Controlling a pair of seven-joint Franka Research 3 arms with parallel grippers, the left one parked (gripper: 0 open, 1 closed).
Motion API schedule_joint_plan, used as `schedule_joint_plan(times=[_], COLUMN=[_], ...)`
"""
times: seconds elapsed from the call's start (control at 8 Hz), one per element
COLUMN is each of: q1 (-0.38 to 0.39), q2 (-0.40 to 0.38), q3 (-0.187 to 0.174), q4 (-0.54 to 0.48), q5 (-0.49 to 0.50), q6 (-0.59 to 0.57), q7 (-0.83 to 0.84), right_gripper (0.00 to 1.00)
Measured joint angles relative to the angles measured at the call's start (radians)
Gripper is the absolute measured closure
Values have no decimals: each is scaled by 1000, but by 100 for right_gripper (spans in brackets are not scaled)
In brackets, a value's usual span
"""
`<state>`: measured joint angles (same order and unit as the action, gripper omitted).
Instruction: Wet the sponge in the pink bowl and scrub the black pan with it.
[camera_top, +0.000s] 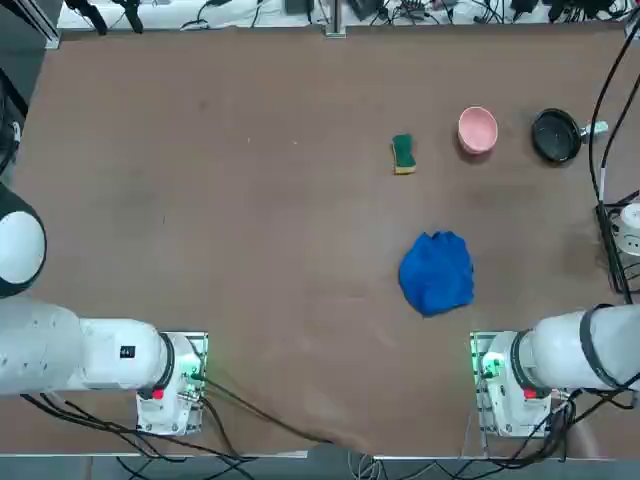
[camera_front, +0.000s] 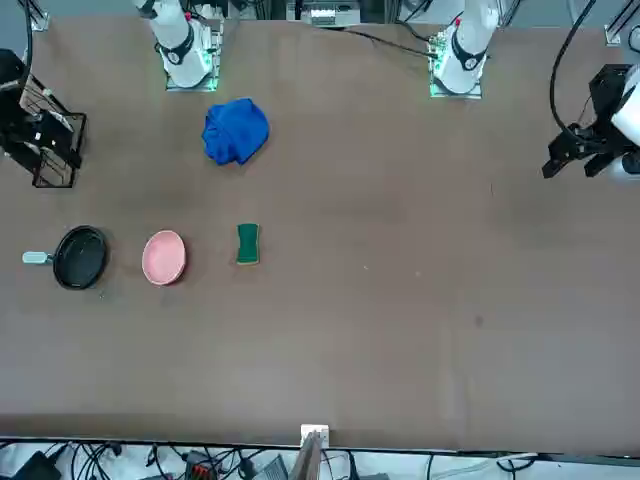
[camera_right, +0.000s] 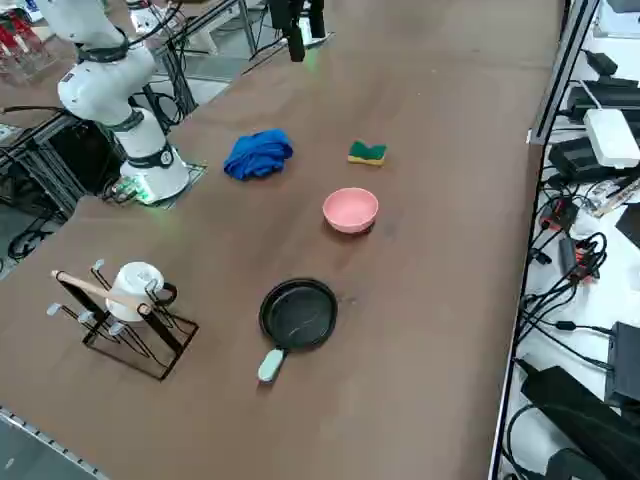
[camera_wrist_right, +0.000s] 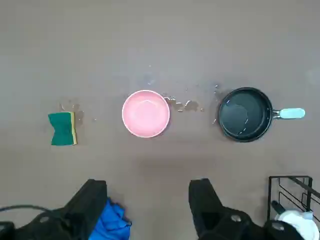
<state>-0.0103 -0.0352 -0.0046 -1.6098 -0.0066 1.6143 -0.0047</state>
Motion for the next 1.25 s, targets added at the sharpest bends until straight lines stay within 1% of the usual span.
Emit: schedule_joint_plan(times=[0.5,0.62,0.75,0.88,1.0,1.25], q1=[5,21,59,117,180,266], q2=[2,7,23,53,95,196], q3=[10,13,17,20,24,27], q4=[0,-1,-2,-4,-11,-63], q5=[0,1,2,2,2,6], q6=[-14,-15,-14,-2,40,193], q7=[0,-1,-1,3,15,51], right_gripper=[0,0,0,0,0,0])
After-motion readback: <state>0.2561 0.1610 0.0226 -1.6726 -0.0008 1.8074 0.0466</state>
